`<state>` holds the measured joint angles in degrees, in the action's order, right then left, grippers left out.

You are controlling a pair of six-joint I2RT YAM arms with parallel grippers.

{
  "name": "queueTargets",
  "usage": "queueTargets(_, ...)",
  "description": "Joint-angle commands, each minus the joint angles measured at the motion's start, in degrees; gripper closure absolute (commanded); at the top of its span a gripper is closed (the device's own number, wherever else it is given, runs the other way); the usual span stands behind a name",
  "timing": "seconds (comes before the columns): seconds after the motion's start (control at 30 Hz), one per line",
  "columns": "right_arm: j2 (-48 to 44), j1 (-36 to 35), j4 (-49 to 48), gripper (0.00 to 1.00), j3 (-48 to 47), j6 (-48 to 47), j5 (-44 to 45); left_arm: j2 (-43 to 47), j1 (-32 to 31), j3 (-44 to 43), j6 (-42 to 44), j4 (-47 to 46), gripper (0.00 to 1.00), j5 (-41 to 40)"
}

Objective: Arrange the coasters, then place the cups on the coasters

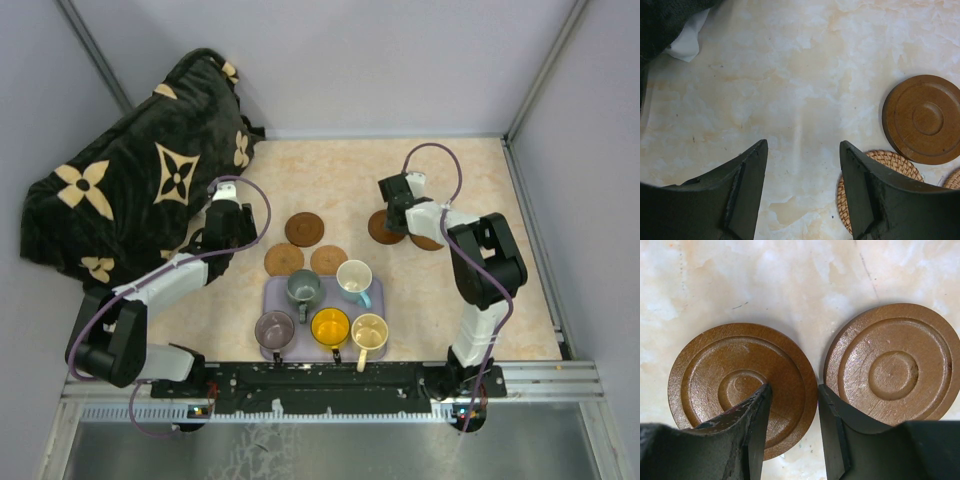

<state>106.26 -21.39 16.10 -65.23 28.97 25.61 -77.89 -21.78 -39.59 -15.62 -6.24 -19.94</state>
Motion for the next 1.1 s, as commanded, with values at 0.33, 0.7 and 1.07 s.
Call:
queueTargets(0.33, 0.30, 1.07, 3.87, 0.61, 3.93, -2.32, -4.11, -0.16, -0.17, -0.26, -0.69, 0.32, 0.34, -0.34)
queueTargets(0.7, 0.87, -2.65, 4.38, 0.62, 4.62, -1.95, -3.01, 0.02, -0.19, -0.11, -0.77, 0.45, 0.34, -0.83)
queueTargets(1.07, -1.12, -3.32, 6.86, 0.57, 2.07, -3.47, 0.14, -0.07, -0.19, -0.13, -0.77, 0.26, 0.34, -0.71)
